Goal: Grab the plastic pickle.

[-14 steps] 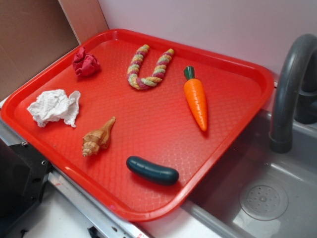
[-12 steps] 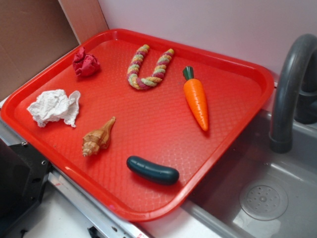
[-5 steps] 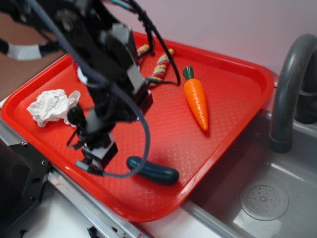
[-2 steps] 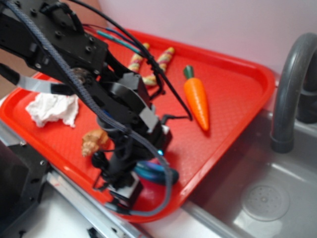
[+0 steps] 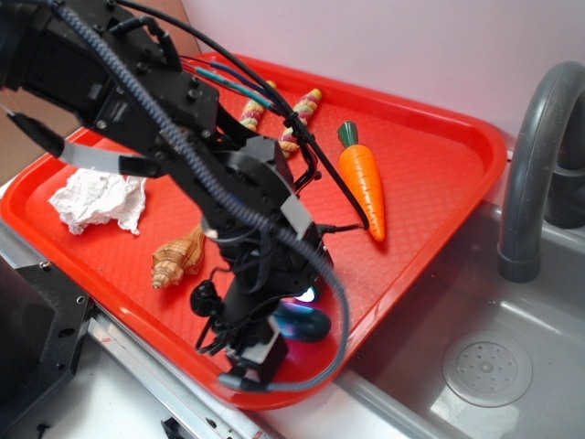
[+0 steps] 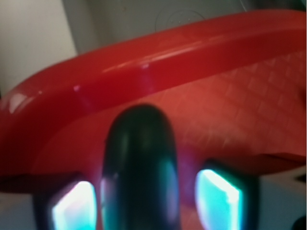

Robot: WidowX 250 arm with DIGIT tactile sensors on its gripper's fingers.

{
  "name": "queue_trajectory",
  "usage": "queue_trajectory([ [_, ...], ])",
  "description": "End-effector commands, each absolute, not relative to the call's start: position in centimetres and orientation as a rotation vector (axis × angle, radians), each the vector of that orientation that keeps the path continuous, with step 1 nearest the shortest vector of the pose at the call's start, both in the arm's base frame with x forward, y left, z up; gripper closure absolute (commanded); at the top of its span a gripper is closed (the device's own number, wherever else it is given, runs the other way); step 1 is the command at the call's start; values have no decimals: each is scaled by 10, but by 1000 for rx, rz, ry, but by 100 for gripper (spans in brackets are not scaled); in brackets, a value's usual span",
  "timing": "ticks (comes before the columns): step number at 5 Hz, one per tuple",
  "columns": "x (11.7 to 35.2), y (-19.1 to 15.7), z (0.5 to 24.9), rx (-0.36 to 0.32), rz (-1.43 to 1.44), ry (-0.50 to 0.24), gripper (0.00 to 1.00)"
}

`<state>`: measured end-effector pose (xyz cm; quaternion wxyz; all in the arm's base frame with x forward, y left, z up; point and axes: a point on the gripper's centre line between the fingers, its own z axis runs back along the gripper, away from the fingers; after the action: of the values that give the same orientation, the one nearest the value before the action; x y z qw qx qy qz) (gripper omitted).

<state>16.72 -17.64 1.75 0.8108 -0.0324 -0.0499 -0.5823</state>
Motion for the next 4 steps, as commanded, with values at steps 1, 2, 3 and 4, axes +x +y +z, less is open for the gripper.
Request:
queue_trajectory([
  [1, 173, -140, 67, -53, -1010, -135, 100],
  [2, 194, -113, 119, 63, -765, -114, 100],
  [3, 214, -85, 168, 125, -515, -129, 100],
  [4, 216, -68, 204, 136, -264, -139, 100],
])
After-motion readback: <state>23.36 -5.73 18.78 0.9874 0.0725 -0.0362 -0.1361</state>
